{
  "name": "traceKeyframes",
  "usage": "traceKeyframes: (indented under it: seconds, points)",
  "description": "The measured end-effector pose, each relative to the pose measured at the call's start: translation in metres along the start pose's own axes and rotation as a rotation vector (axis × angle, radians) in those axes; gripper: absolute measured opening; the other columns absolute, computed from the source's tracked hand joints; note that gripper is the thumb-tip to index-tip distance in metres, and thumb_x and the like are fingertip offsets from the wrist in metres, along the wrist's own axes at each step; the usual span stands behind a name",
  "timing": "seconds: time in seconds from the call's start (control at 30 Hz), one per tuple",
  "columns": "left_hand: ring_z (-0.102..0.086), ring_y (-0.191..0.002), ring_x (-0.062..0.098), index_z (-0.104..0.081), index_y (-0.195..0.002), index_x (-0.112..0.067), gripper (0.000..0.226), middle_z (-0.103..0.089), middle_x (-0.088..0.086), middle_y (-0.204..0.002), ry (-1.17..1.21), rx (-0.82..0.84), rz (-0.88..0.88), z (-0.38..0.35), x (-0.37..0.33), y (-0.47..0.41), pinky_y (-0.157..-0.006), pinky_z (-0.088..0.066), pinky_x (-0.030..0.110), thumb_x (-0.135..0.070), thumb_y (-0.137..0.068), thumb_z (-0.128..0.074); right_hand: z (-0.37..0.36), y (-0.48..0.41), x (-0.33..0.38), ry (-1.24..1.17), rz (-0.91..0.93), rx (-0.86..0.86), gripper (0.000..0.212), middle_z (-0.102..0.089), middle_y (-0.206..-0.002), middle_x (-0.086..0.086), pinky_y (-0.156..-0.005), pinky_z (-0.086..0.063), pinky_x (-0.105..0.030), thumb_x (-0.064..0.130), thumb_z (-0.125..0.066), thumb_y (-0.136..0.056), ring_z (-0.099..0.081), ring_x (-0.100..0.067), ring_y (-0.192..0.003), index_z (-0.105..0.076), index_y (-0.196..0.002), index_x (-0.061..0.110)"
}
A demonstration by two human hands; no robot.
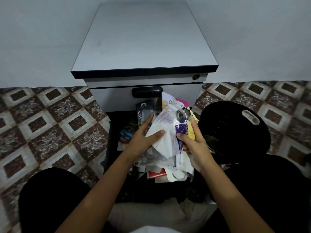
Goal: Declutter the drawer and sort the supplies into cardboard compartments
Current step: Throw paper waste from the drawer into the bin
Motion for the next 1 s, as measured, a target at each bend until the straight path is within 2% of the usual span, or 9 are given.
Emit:
traceKeyframes:
  seconds: [0.1,0.23,0.33,0.47,0.57,0.7,0.8,0.93,1.0]
  points:
    - [-0.055,-0.119,0.016,-0.043,-0.122,-0.051,0.069,-0.054,-0.010,-0.131,-0.002,0.008,-0.011,-0.008,-0.002,0.001,-0.103,-0.044,0.043,-0.029,-0.068,-0.079,0.006,0.006,0.004,-0.007,0.008,-0.018,0.074,-0.065,-0.111,0.006,-0.079,-0.054,-0.028,-0.008,-0.059,-0.084,-0.062,-0.014,-0.093,-0.039,-0.141,0.034]
    - [-0.055,-0.120,0.015,-0.044,-0.118,-0.057,0.067,-0.053,-0.012,-0.133,-0.047,0.031,-0.010,-0.019,-0.004,0.003,-0.102,-0.045,0.042,-0.032,-0.067,-0.080,0.015,0.014,0.009,-0.038,0.014,-0.031,0.074,-0.061,-0.125,-0.001,-0.080,-0.055,-0.028,-0.008,-0.058,-0.084,-0.062,-0.018,-0.100,-0.039,-0.140,0.035]
    - [-0.054,-0.121,0.018,-0.040,-0.122,-0.055,0.065,-0.050,-0.006,-0.137,-0.059,0.054,-0.021,-0.028,-0.008,0.005,-0.102,-0.045,0.044,-0.025,-0.076,-0.074,0.021,0.019,0.012,-0.043,0.021,-0.044,0.073,-0.060,-0.128,-0.002,-0.086,-0.053,-0.034,-0.007,-0.058,-0.084,-0.061,-0.023,-0.110,-0.040,-0.138,0.039]
    - [-0.054,-0.121,0.017,-0.043,-0.116,-0.060,0.063,-0.047,-0.007,-0.139,-0.061,0.090,-0.023,-0.039,-0.015,0.010,-0.100,-0.047,0.042,-0.037,-0.065,-0.073,0.031,0.023,0.017,-0.057,0.045,-0.057,0.072,-0.061,-0.128,-0.002,-0.091,-0.051,-0.038,-0.008,-0.058,-0.084,-0.060,-0.024,-0.112,-0.041,-0.136,0.040]
    - [-0.056,-0.118,0.016,-0.041,-0.116,-0.061,0.065,-0.048,-0.008,-0.138,-0.077,0.111,-0.029,-0.049,-0.021,0.009,-0.096,-0.050,0.038,-0.038,-0.065,-0.073,0.039,0.025,0.022,-0.065,0.076,-0.058,0.073,-0.059,-0.130,-0.003,-0.087,-0.053,-0.034,-0.007,-0.058,-0.084,-0.059,-0.025,-0.115,-0.040,-0.139,0.036]
    - [-0.060,-0.110,0.012,-0.040,-0.121,-0.056,0.068,-0.050,-0.008,-0.133,-0.071,0.145,-0.043,-0.065,-0.027,0.005,-0.087,-0.054,0.030,-0.034,-0.066,-0.073,0.052,0.029,0.032,-0.061,0.120,-0.060,0.073,-0.060,-0.129,-0.005,-0.069,-0.056,-0.023,-0.007,-0.057,-0.085,-0.064,-0.016,-0.100,-0.038,-0.141,0.034]
    - [-0.062,-0.099,0.003,-0.040,-0.126,-0.052,0.071,-0.050,-0.009,-0.130,-0.073,0.185,-0.055,-0.081,-0.029,0.001,-0.074,-0.054,0.021,-0.033,-0.066,-0.072,0.066,0.032,0.039,-0.047,0.159,-0.078,0.072,-0.061,-0.128,-0.006,-0.065,-0.053,-0.019,-0.007,-0.057,-0.085,-0.067,-0.010,-0.092,-0.039,-0.141,0.033]
    - [-0.059,-0.109,0.008,-0.040,-0.126,-0.054,0.073,-0.046,-0.009,-0.137,-0.086,0.271,-0.042,-0.113,-0.029,-0.010,-0.087,-0.054,0.028,-0.036,-0.063,-0.073,0.093,0.037,0.050,-0.053,0.194,-0.166,0.070,-0.061,-0.126,-0.005,-0.063,-0.052,-0.016,-0.009,-0.056,-0.085,-0.067,-0.005,-0.085,-0.041,-0.141,0.031]
    - [-0.058,-0.112,0.007,-0.039,-0.129,-0.053,0.074,-0.044,-0.010,-0.141,-0.103,0.314,-0.045,-0.131,-0.027,-0.019,-0.087,-0.053,0.026,-0.036,-0.066,-0.074,0.107,0.039,0.057,-0.055,0.200,-0.210,0.069,-0.064,-0.117,-0.003,-0.060,-0.051,-0.015,-0.009,-0.054,-0.086,-0.066,-0.001,-0.077,-0.041,-0.140,0.030]
Point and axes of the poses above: each hand's wrist, its own y-axis away from the middle knuckle, its own z-axis out of the back of the hand, x = y × z, the point moved 4 cm from there along -y, towards the middle knuckle
